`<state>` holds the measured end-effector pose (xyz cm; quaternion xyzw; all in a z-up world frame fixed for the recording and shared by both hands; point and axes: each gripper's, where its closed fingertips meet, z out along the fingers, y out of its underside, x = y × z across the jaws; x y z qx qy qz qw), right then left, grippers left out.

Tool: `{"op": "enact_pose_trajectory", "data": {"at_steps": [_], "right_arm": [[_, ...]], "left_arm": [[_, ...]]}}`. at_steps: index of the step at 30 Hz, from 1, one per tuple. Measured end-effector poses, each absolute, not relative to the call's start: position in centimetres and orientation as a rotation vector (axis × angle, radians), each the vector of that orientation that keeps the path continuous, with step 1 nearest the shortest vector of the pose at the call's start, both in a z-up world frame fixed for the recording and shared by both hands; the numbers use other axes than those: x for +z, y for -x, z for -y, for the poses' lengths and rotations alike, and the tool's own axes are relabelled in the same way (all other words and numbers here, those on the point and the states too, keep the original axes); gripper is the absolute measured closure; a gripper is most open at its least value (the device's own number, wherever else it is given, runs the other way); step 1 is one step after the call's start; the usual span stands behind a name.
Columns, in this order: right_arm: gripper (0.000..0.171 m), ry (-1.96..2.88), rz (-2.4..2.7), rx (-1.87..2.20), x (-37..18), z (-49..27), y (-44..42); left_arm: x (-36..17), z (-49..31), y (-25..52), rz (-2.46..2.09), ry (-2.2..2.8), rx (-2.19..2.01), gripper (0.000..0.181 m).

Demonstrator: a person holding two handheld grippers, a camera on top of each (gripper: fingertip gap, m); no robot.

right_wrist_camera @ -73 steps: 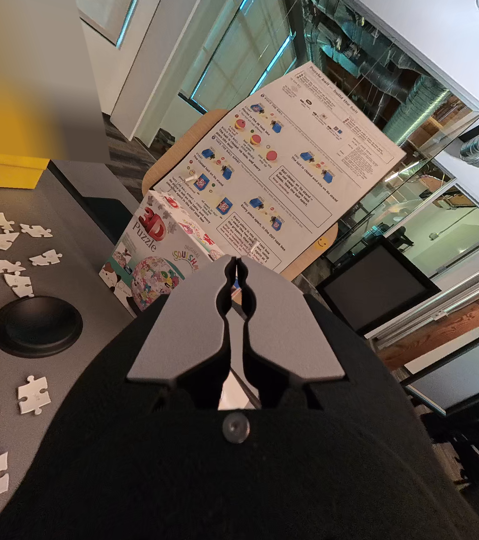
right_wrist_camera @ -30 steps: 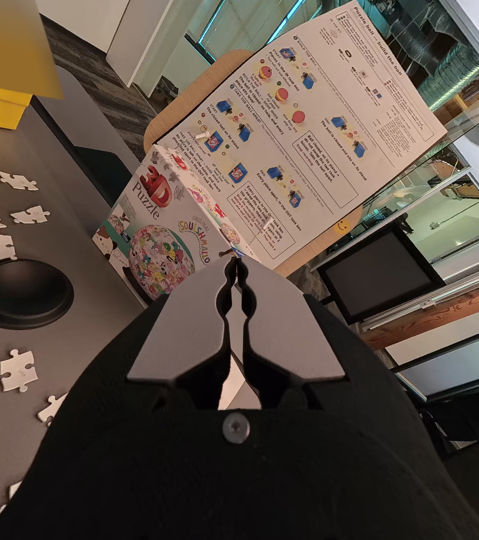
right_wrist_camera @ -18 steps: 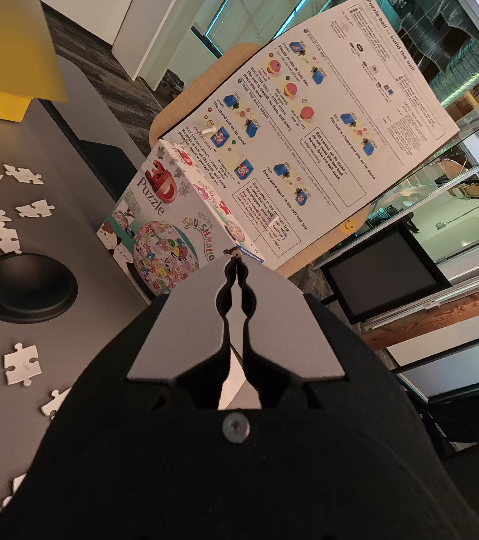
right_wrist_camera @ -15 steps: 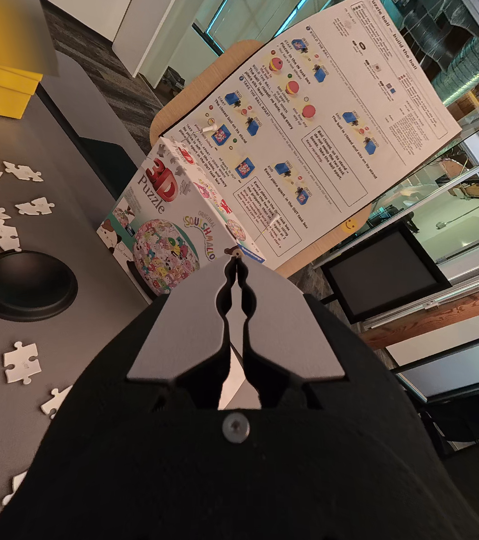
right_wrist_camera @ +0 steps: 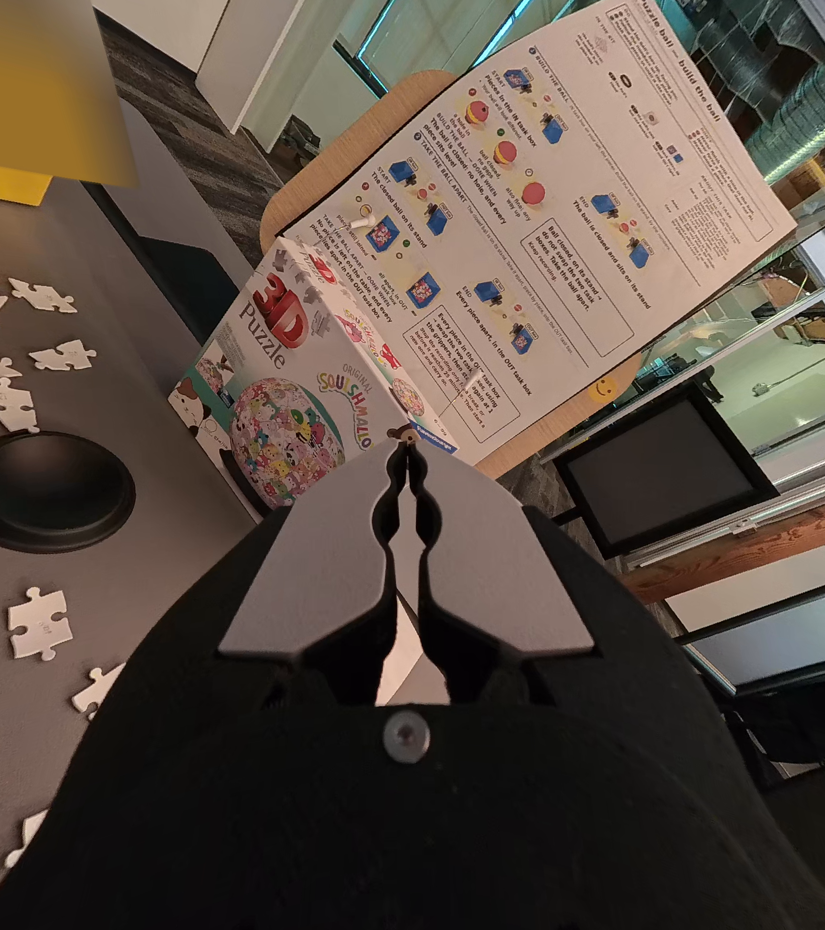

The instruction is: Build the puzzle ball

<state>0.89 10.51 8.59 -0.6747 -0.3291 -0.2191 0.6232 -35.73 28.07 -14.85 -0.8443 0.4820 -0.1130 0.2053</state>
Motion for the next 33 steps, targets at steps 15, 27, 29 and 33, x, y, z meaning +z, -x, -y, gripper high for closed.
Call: {"op": "enact_pose_trajectory", "data": {"at_steps": [15, 27, 29, 33], "right_arm": [[0.17, 1.558, 0.773, -0.513, 8.4, -10.5, -0.8], [0.17, 1.569, 0.784, -0.51, 8.1, -10.7, -0.8], [0.17, 1.573, 0.787, -0.512, 7.9, -10.7, -0.8], [0.17, 1.574, 0.797, -0.523, 7.8, -10.8, -0.7]], "left_arm": [[-12.2, -25.6, 43.2, -1.21, 2.657, -0.203, 0.176], [-10.7, -27.6, 47.7, -1.071, 2.643, 0.08, 0.151], [-10.3, -28.4, 48.1, -0.986, 2.636, 0.115, 0.156], [-9.3, -29.0, 47.3, -0.861, 2.617, 0.002, 0.162]]}}
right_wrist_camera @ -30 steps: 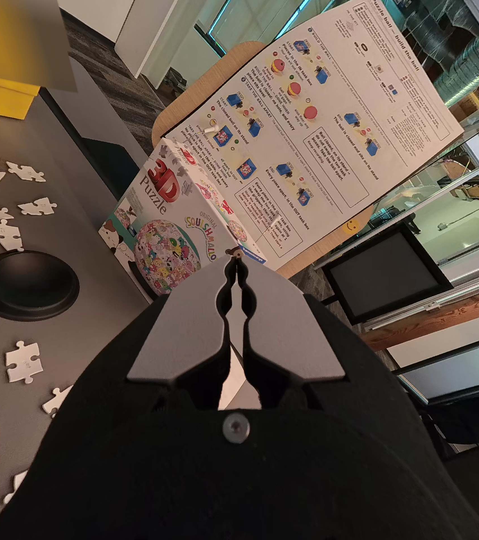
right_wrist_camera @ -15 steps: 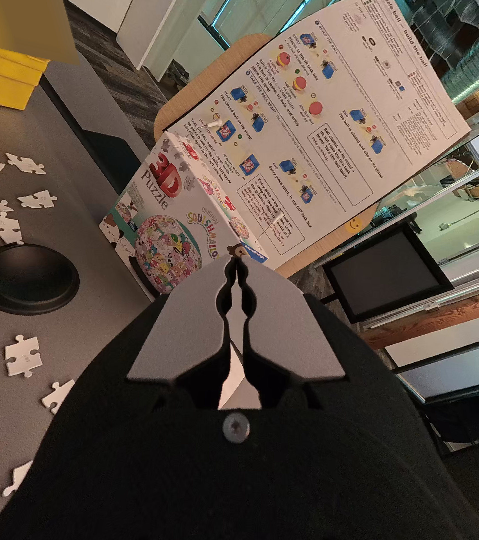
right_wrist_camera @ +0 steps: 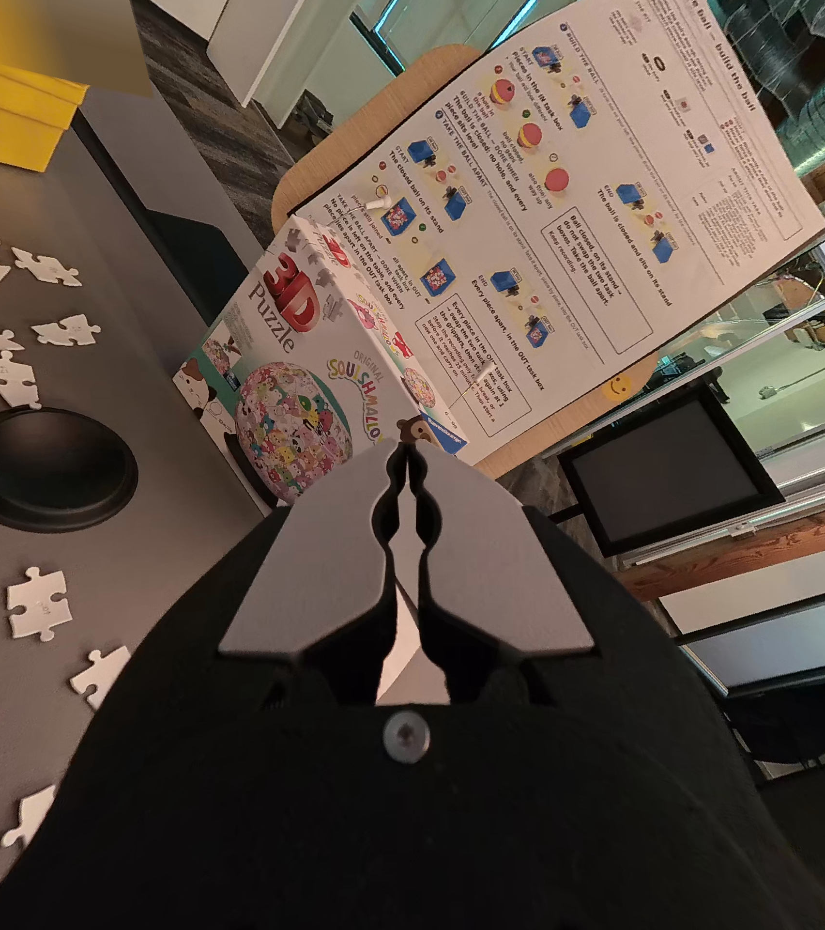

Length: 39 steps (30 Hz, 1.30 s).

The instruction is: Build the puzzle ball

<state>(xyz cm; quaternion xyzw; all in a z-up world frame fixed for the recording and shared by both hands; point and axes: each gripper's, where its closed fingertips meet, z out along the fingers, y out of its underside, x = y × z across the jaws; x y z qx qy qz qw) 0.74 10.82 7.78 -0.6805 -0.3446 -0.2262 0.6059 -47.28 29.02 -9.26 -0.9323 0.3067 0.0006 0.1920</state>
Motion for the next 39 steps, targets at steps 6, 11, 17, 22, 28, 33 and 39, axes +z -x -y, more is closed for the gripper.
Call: {"op": "enact_pose_trajectory", "data": {"at_steps": [6, 11, 17, 22, 28, 33, 39], "right_arm": [[0.17, 1.585, 0.799, -0.524, 7.4, -11.0, -0.8], [0.17, 1.59, 0.802, -0.515, 7.1, -11.2, -0.7], [0.17, 1.602, 0.813, -0.519, 6.7, -11.4, -0.6], [0.17, 1.6, 0.808, -0.517, 6.8, -11.3, -0.7], [0.17, 1.605, 0.813, -0.515, 6.7, -11.4, -0.6], [0.17, 1.611, 0.82, -0.514, 6.5, -11.4, -0.6], [0.17, 1.618, 0.83, -0.518, 6.3, -11.4, -0.6]], "left_arm": [[-8.4, -28.9, 47.9, -0.827, 2.607, 0.022, 0.162], [-8.0, -28.6, 48.2, -0.812, 2.611, 0.015, 0.162], [-7.8, -28.4, 48.3, -0.812, 2.614, 0.018, 0.162], [-7.6, -28.2, 48.2, -0.818, 2.61, 0.0, 0.162], [-7.7, -27.8, 48.1, -0.838, 2.62, -0.03, 0.162], [-8.4, -27.0, 47.3, -0.93, 2.635, -0.091, 0.162], [-10.3, -25.6, 47.2, -1.0, 2.74, -0.127, 0.162]]}}
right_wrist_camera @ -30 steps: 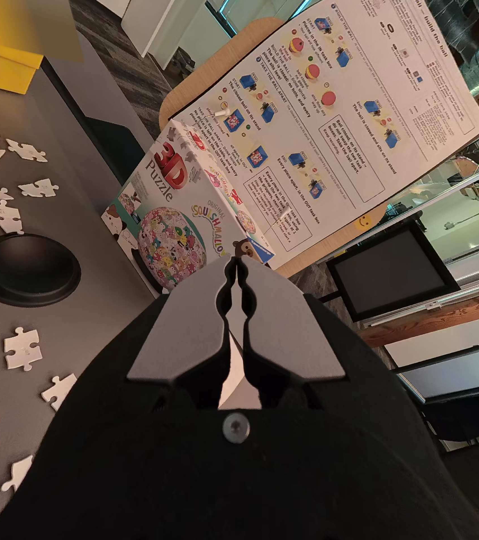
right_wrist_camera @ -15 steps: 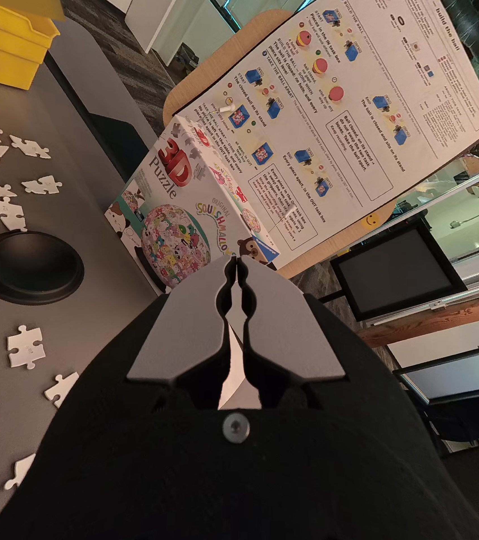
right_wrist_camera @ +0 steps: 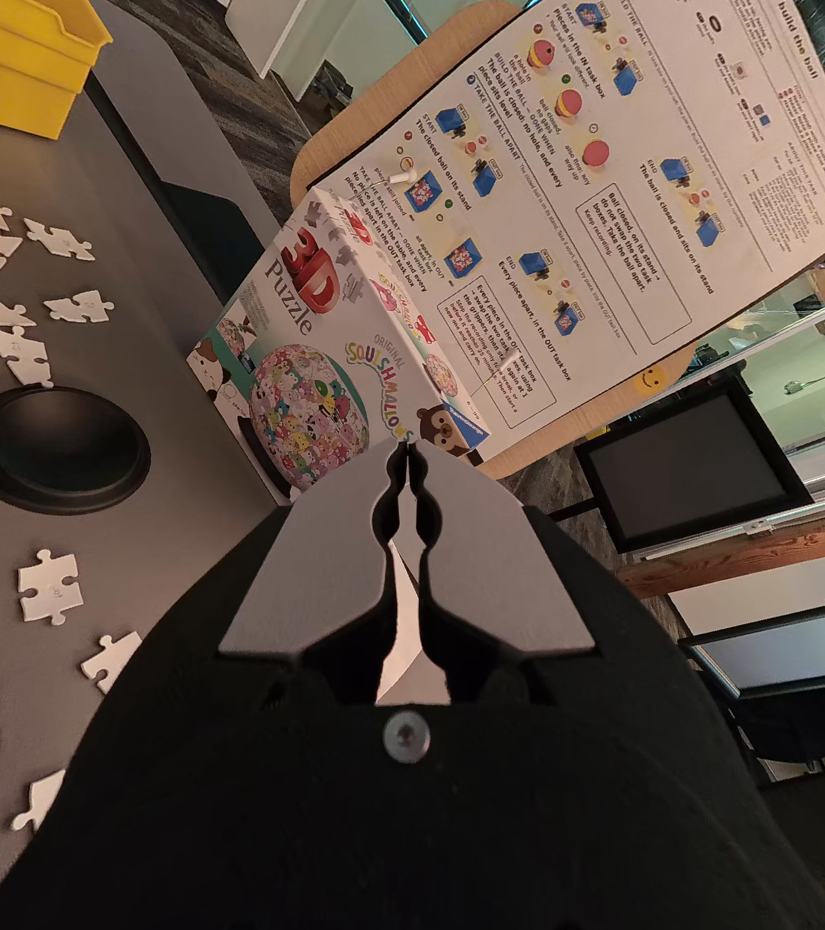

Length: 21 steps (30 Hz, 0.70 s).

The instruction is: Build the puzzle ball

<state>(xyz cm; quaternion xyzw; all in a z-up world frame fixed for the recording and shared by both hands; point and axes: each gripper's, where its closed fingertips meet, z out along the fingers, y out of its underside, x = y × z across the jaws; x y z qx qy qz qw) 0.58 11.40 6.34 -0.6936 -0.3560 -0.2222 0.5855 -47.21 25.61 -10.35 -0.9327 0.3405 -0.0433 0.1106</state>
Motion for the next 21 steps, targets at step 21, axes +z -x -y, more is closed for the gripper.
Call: {"op": "enact_pose_trajectory", "data": {"at_steps": [21], "right_arm": [[0.17, 1.64, 0.867, -0.512, 5.6, -11.5, -0.2]], "left_arm": [[-13.4, -24.1, 45.1, -1.518, 2.586, -0.067, 0.135]]}}
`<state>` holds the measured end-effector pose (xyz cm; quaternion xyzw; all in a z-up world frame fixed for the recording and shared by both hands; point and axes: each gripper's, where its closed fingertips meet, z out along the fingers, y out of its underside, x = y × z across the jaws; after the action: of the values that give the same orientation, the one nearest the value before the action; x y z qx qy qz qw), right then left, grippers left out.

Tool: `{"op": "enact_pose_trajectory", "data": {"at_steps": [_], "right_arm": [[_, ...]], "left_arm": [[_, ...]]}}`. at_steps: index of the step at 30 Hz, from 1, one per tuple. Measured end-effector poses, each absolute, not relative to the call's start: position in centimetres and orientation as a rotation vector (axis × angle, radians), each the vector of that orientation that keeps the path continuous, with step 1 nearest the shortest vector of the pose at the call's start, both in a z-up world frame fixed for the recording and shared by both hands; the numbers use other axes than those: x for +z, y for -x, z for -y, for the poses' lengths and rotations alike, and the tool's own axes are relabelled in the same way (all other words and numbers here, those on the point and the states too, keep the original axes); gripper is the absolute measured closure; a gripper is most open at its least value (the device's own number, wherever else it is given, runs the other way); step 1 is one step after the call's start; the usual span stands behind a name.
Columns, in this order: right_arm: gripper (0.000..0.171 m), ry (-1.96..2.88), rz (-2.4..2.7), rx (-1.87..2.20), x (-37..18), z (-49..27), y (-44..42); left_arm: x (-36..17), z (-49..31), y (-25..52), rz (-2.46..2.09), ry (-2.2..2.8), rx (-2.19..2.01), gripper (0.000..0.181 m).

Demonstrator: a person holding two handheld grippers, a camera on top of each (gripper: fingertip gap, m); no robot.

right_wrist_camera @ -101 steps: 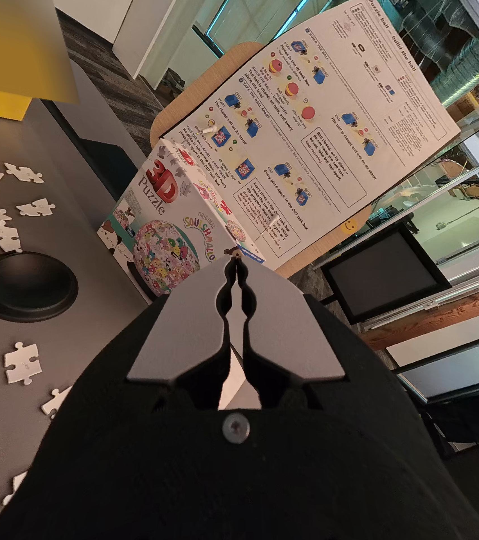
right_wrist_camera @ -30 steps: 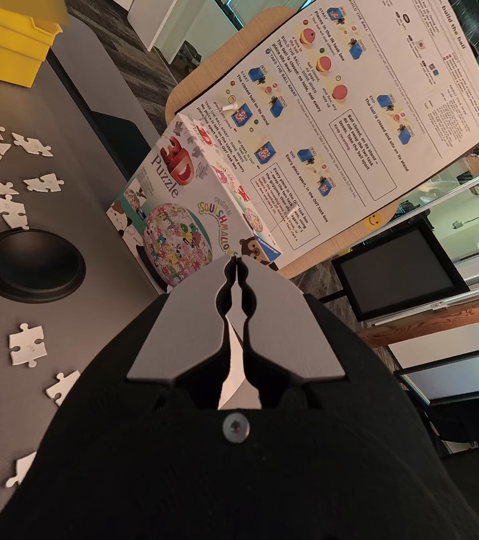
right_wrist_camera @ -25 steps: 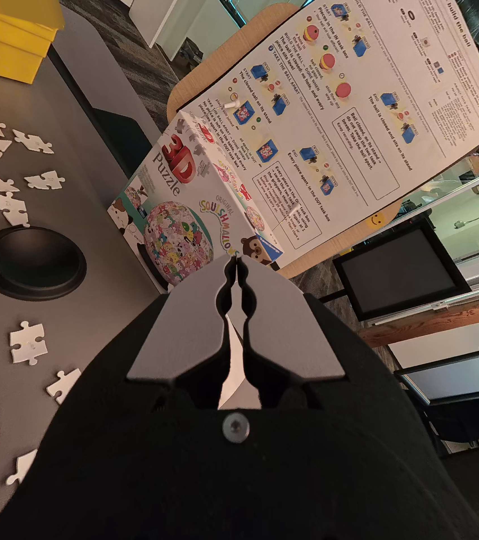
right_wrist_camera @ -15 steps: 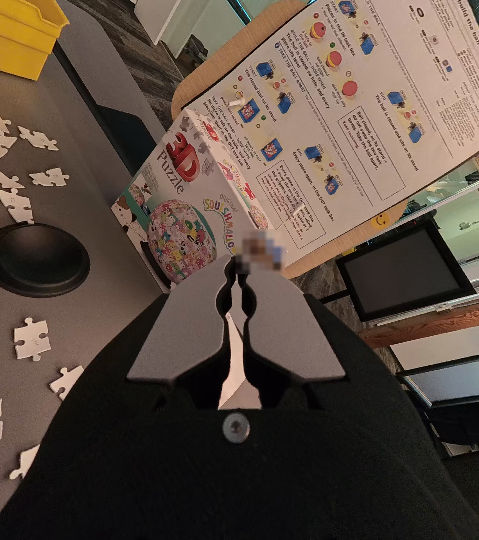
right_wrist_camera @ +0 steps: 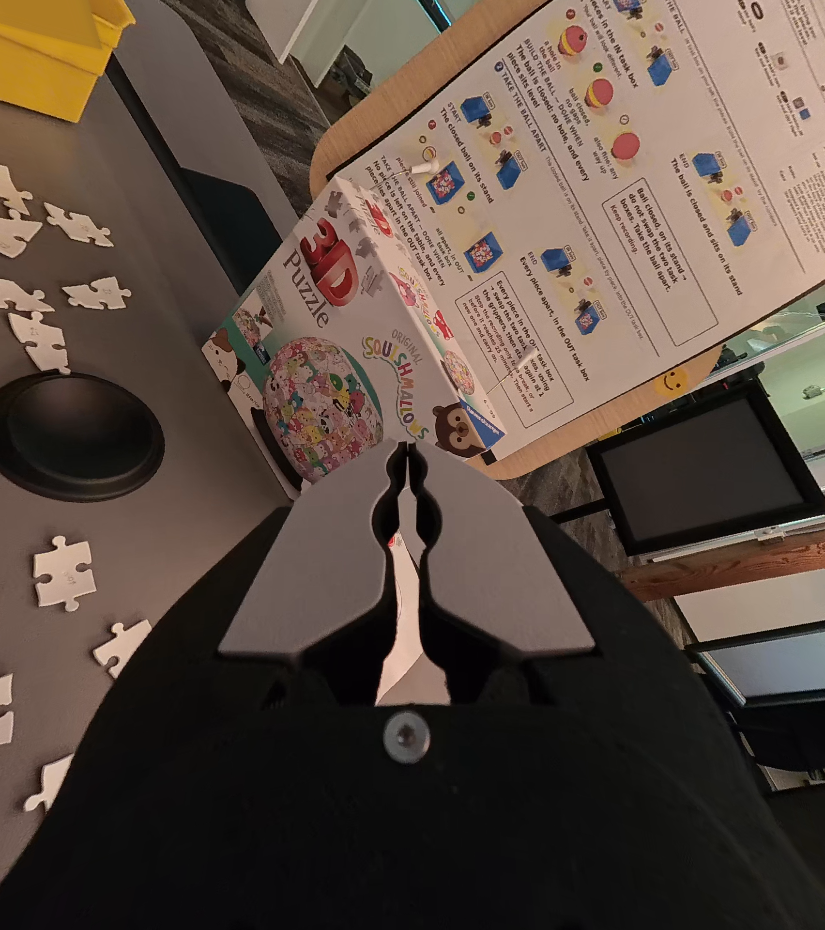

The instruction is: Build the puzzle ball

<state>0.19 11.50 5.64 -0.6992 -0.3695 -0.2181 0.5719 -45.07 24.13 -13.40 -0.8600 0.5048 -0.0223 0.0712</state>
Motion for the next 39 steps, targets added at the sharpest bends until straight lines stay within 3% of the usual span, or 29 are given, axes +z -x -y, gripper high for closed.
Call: {"op": "enact_pose_trajectory", "data": {"at_steps": [13, 39], "right_arm": [[0.17, 1.656, 0.883, -0.507, 5.2, -11.6, -0.1], [0.17, 1.678, 0.911, -0.505, 4.5, -11.7, 0.1]], "left_arm": [[-14.6, -23.3, 43.8, -1.711, 2.485, -0.095, 0.129], [-14.0, -25.2, 43.6, -1.573, 2.456, -0.142, 0.142]]}}
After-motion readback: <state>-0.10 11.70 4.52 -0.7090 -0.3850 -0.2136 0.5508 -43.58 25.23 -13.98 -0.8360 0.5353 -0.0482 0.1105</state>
